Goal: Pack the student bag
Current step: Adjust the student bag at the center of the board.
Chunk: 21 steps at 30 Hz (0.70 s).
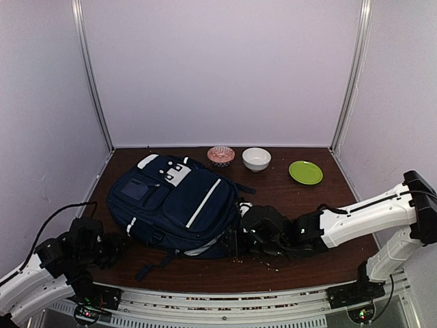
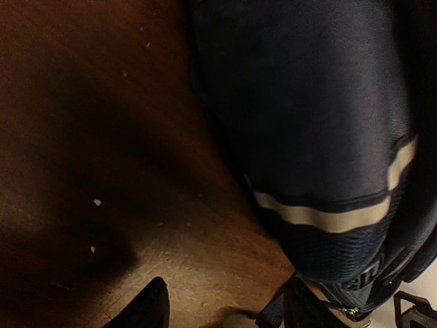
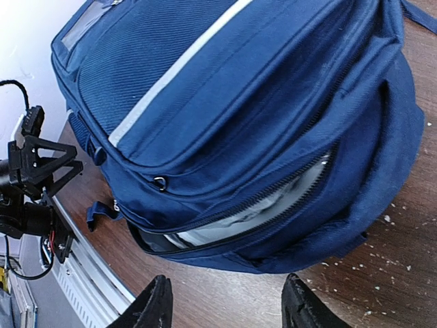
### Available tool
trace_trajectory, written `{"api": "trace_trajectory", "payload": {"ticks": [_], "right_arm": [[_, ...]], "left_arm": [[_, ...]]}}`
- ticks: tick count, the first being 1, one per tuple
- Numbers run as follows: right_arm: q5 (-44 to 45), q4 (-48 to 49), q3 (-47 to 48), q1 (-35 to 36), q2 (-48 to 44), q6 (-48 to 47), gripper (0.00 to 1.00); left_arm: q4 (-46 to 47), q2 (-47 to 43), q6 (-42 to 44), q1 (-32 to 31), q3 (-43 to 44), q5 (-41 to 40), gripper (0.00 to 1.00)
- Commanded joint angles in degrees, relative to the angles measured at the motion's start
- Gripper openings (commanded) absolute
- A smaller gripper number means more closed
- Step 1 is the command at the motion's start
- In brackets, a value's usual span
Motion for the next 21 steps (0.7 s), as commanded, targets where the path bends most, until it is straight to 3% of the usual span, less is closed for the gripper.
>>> {"api": "trace_trajectory", "payload": {"ticks": [1,15,21], "right_arm": [[3.15,0.46,-1.55,-0.18,-2.99,1.36,0.54],[4.70,0.95,-4.02,-1.39,-4.72,2.82,0.55],[3.87,1.38,-4.33,-2.26,-4.12,3.77,0.55]], "left_arm": [[7.46,1.81,-2.14,0.06,-1.24,2.08,0.98],[21.14,5.83,-2.89,0.08,-2.39,-1.39,0.98],[28.04,13.36,-2.28,0.07,-4.41,-0.41,0.98]]}}
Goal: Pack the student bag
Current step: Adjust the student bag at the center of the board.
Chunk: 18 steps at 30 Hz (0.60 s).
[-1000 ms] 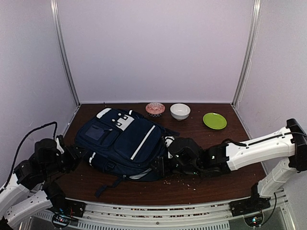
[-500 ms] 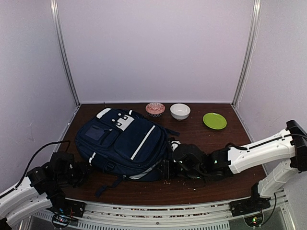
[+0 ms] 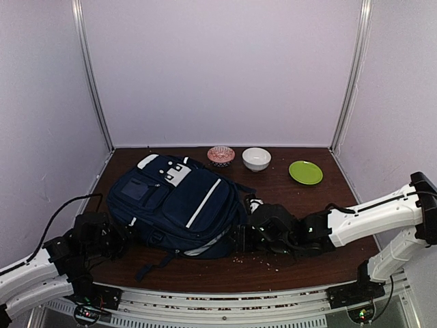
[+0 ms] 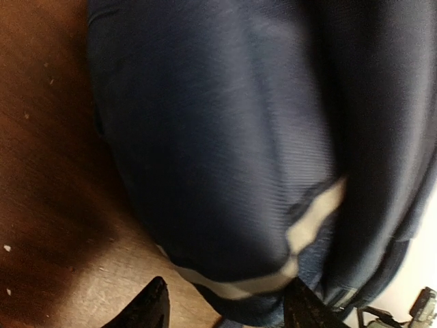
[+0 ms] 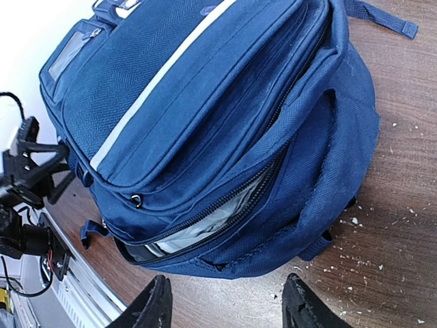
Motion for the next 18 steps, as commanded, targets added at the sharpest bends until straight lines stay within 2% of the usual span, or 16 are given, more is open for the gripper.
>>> {"api": "trace_trajectory", "payload": {"ticks": [1,4,9,13,15,18], "right_arm": [[0.12,1.75,-1.10,-0.98,-0.33,1.71,0.55],[-2.26,3.69,-1.80,-1.66,0.35,3.36,0.55],[-5.73,7.66,-3.27,-2.97,1.03,6.87,0.56],[-7.43,11.03,-5.68,-5.52,0.81,10.34,0.58],[-7.19,11.06,-6.53,-6.79,0.19,11.08,0.59],[-7.41,11.37,-7.79,-8.21,-0.06,13.27,0.63]], "left_arm": [[8.05,5.32,0.70,0.06,-1.44,-0.15,0.97],[11.25,7.52,1.12,0.08,-1.86,-0.40,0.79],[13.90,5.85,1.31,0.01,-2.59,-2.32,0.40],[14.04,4.70,2.21,0.04,-2.68,-4.31,0.16],[14.41,4.64,2.47,0.08,-2.72,-4.69,0.00],[15.41,3.96,3.36,0.04,-1.87,-4.74,0.00]]}}
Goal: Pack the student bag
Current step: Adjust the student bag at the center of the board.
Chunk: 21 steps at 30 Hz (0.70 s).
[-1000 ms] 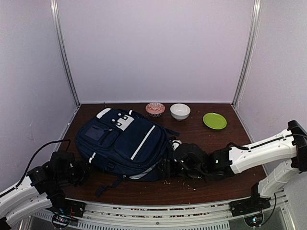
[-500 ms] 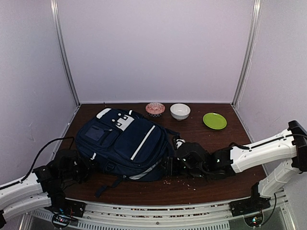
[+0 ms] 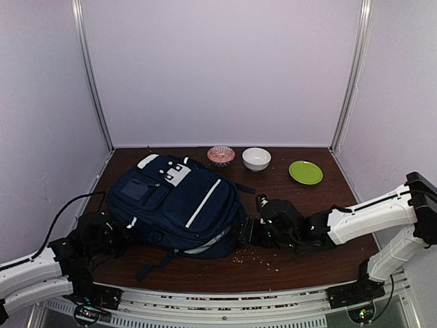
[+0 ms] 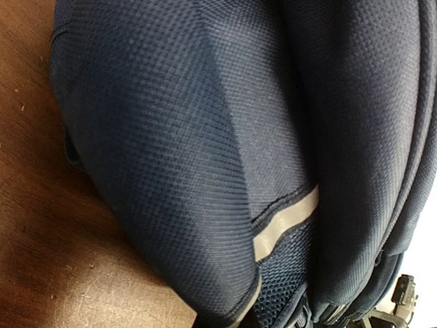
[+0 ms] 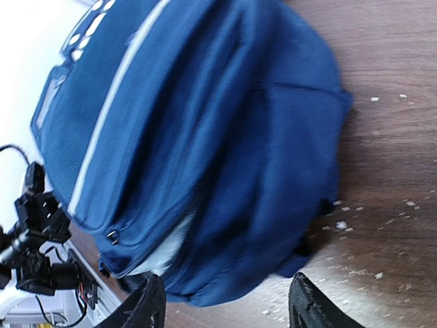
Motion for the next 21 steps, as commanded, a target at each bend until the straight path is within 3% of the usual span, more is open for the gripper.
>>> {"api": "trace_trajectory", "payload": {"ticks": [1,8,14,21], "right_arm": [[-1.20,2.76,-2.05,-1.99,-0.24,4.72,0.64],[-6.34,6.49,2.01,-6.09,5.93,5.21,0.65],[-15.35,8.01,10.88,-10.83,14.55,1.58,0.58],[-18.30,-0.43,27.88,-11.23,19.46,-6.70,0.27]], "left_arm": [[5.85,-1.55,2.20,0.08,0.78,-3.08,0.00],[14.84,-3.31,5.15,0.05,3.38,-5.38,0.00],[19.44,-4.34,5.52,-0.03,2.87,-5.78,0.00],[13.47,-15.44,5.96,-1.58,1.75,-11.27,0.00]]}}
